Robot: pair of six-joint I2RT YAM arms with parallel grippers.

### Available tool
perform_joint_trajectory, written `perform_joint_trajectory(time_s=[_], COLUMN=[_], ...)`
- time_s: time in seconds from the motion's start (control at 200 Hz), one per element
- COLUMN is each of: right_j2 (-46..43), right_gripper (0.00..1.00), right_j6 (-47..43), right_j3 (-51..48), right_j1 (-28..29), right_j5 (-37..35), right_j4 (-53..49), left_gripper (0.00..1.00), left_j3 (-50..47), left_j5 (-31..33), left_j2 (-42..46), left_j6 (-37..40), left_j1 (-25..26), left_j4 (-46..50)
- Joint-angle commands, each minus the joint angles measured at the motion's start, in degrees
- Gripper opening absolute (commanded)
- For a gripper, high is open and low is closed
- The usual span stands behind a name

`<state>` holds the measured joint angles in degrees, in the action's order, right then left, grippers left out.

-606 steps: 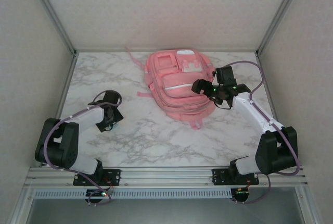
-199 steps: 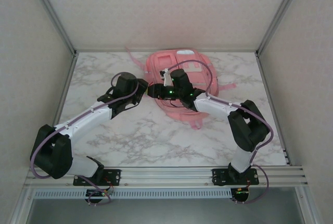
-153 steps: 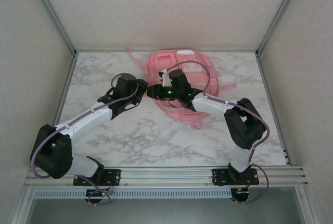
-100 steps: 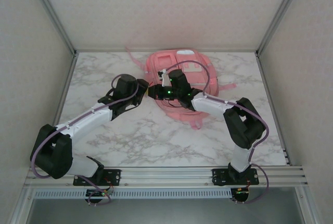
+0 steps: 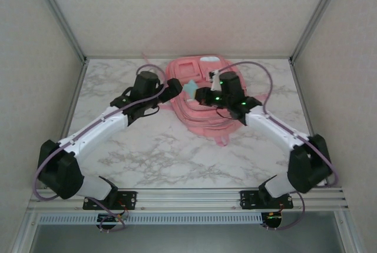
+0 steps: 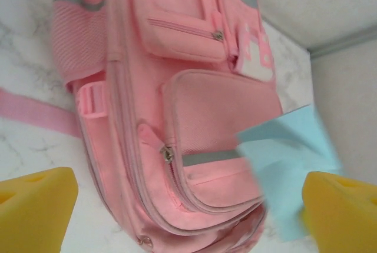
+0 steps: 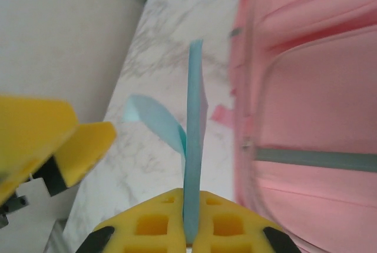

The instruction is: Pack the student bag

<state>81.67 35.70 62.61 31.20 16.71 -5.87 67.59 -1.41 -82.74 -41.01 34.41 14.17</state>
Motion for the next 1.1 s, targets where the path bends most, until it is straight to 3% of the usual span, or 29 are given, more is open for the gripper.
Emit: perform_joint_trajectory(time_s=[0.0,0.165,0.37,0.541,0.886,0.921,0.976,1.096], right_j2=[-5.4,-14.2,-22.3,-25.0,-24.5,-24.6,-24.7,-24.8], right_gripper=[0.00,0.00,0.00,0.00,0.00,0.00,0.00,0.00], right_j6=[-1.1,-1.2,-1.5,-0.5,0.1,0.4,1.0,3.4], right_j3=[-0.8,-4.4,-7.7,-10.8,-12.4,-12.6,-13.3,-16.0], right_j1=[-4.7,-10.8,-15.3,-17.5,-18.3,-18.3,-18.3,-18.3], right_j5=[-10.5,-18.0,-27.4,-27.0,-21.2,-20.8,-19.9,-16.4], right_j4=[-16.0,-22.7,-29.3,-30.1,-27.8,-27.7,-27.3,-24.9], left_gripper=[0.95,0.87,0.89,0.91,0.90,0.82,0.59,0.34], left_j3=[6.6,15.3,24.6,29.7,34.8,35.4,36.5,37.8], left_j5=[1.0,3.5,9.3,10.5,16.1,17.5,19.0,20.8], left_j2=[-5.7,-13.6,-21.3,-27.2,-34.8,-35.5,-36.5,-37.5], left_j6=[18.5,31.5,45.6,53.9,58.2,58.3,58.4,58.0], left_j1=[3.7,7.8,13.1,16.8,17.3,17.3,17.0,16.6], left_j4=[9.4,14.7,19.7,23.6,22.2,21.6,21.1,19.6])
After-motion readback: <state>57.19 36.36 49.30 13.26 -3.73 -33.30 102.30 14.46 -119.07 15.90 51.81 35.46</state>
